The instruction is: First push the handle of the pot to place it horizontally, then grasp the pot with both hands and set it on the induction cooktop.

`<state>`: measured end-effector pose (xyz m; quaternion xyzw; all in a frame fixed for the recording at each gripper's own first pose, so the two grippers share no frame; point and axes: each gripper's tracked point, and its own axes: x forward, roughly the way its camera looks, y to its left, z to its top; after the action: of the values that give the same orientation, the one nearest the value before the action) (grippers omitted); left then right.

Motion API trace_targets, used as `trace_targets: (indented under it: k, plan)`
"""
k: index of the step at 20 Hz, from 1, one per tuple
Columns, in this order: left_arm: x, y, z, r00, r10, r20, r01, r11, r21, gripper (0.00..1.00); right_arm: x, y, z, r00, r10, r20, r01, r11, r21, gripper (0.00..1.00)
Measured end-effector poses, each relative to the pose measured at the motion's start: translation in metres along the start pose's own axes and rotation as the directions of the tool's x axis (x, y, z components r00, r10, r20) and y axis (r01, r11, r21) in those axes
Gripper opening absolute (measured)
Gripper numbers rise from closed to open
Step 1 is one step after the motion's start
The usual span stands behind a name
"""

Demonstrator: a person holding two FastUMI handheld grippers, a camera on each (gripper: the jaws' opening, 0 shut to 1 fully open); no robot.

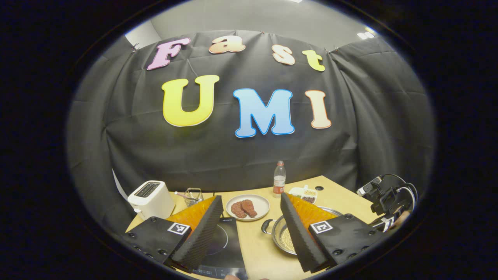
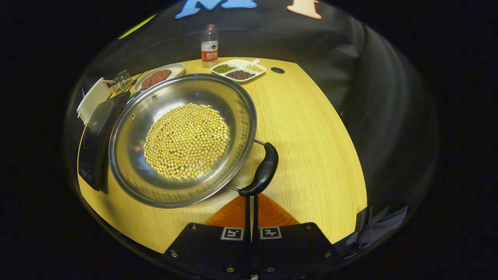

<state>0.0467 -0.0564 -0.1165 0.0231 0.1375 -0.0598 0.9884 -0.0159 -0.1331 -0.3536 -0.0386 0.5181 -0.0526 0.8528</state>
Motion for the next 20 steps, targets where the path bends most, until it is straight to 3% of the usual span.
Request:
trace_targets:
  k: [6, 20]
  plan:
    - [0.012, -0.009, 0.000, 1.000, -0.009, -0.009, 0.009, 1.000, 0.006, 0.97, 0.010, -0.015, 0.024, 1.000, -0.019, 0.011, 0.019, 1.000, 0.018, 0.01]
    - [0.029, -0.005, -0.012, 0.999, 0.003, -0.047, -0.003, 1.000, 0.003, 0.95, 0.036, -0.035, 0.076, 0.996, -0.058, 0.061, 0.062, 0.997, -0.055, 0.01]
